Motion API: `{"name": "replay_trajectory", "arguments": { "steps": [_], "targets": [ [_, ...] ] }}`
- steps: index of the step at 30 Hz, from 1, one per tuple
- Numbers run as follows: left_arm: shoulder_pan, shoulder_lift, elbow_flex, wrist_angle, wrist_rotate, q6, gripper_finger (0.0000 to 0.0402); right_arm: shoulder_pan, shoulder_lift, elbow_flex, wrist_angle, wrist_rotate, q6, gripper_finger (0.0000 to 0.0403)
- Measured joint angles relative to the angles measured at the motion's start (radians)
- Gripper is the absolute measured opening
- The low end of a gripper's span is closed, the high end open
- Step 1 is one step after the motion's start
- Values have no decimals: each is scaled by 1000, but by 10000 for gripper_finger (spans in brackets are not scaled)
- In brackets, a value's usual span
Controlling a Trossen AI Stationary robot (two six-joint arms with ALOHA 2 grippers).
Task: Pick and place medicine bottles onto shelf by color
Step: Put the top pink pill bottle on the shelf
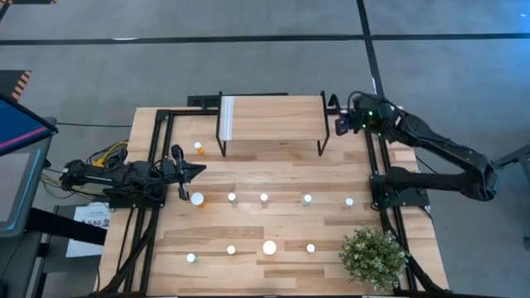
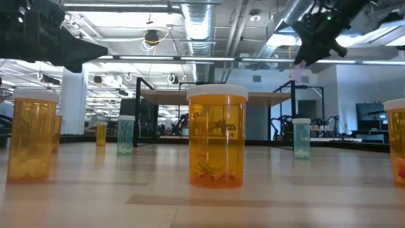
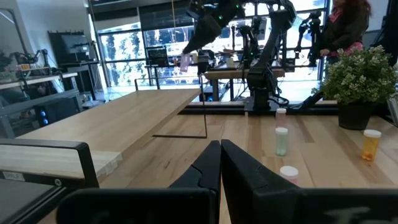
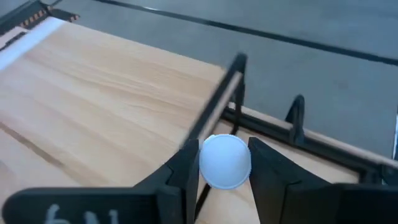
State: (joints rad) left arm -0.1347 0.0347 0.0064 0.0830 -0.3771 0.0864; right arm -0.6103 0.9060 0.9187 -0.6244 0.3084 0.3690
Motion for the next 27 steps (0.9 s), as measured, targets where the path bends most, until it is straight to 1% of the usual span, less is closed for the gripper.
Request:
{"name": "replay_trajectory", "arguments": {
  "steps": [11, 14, 16, 20, 27],
  "targets": [
    [0, 0, 0, 0, 0, 0, 0, 0, 218, 219, 5, -23, -92, 132],
    [0, 0, 0, 0, 0, 0, 0, 0, 287, 268, 4, -51, -117, 132],
    [0, 0, 0, 0, 0, 0, 0, -4, 335, 295, 8, -77, -134, 132],
    [0, 0, 0, 0, 0, 0, 0, -14, 419, 341, 12, -87, -177, 132],
    [0, 0, 0, 0, 0, 0, 0, -62, 516, 371, 12, -180, -195, 132]
  ]
}}
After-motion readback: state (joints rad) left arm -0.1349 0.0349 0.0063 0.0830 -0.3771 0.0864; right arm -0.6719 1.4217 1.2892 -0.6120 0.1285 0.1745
